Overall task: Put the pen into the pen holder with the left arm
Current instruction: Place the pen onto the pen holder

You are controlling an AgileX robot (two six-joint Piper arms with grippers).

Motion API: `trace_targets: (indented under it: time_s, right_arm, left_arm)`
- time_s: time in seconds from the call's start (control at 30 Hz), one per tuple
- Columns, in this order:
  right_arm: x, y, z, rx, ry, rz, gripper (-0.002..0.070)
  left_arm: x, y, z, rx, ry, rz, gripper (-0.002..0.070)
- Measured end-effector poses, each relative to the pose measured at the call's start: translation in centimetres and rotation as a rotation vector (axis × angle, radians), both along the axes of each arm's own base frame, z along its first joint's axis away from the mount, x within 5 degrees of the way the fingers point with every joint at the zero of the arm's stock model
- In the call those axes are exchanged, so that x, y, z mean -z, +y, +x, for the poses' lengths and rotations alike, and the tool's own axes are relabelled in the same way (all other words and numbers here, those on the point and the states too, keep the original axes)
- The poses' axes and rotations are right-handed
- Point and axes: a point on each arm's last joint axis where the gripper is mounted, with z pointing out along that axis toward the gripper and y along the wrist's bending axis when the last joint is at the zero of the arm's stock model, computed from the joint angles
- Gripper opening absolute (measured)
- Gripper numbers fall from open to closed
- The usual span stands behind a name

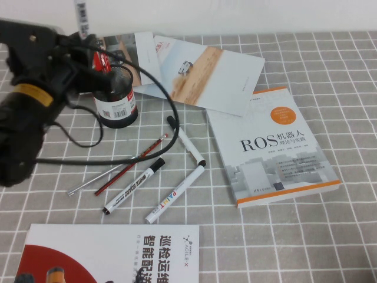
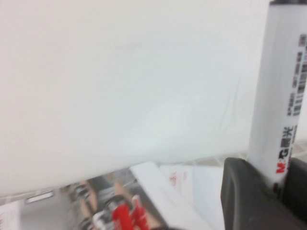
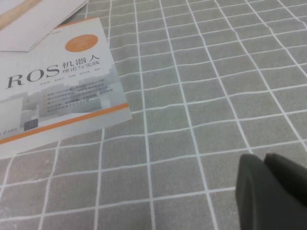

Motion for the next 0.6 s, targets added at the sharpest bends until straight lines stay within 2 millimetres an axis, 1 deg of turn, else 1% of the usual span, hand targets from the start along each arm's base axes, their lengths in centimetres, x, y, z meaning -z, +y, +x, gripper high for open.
trace_targets:
  time_s: [0.13, 0.3, 0.43, 0.6]
  right_arm:
    - [0.0, 0.0, 0.0, 0.000, 0.000, 0.000, -0.0015]
    - [0.0, 0.0, 0.0, 0.000, 0.000, 0.000, -0.0015]
    - [0.0, 0.0, 0.0, 0.000, 0.000, 0.000, -0.0015]
    - [0.0, 0.0, 0.0, 0.000, 0.000, 0.000, -0.0015]
  left_arm:
    - [1.1, -0.8, 2.4, 0.013, -0.008, -0.030, 0.0110]
    - [1.6, -1.7, 5.5, 0.013, -0.013, -0.042, 0.0110]
    - [1.9, -2.3, 7.4, 0.013, -0.011, -0.039, 0.0110]
    - [3.2, -2.1, 9.4, -0.009, 0.029, -0.051, 0.0110]
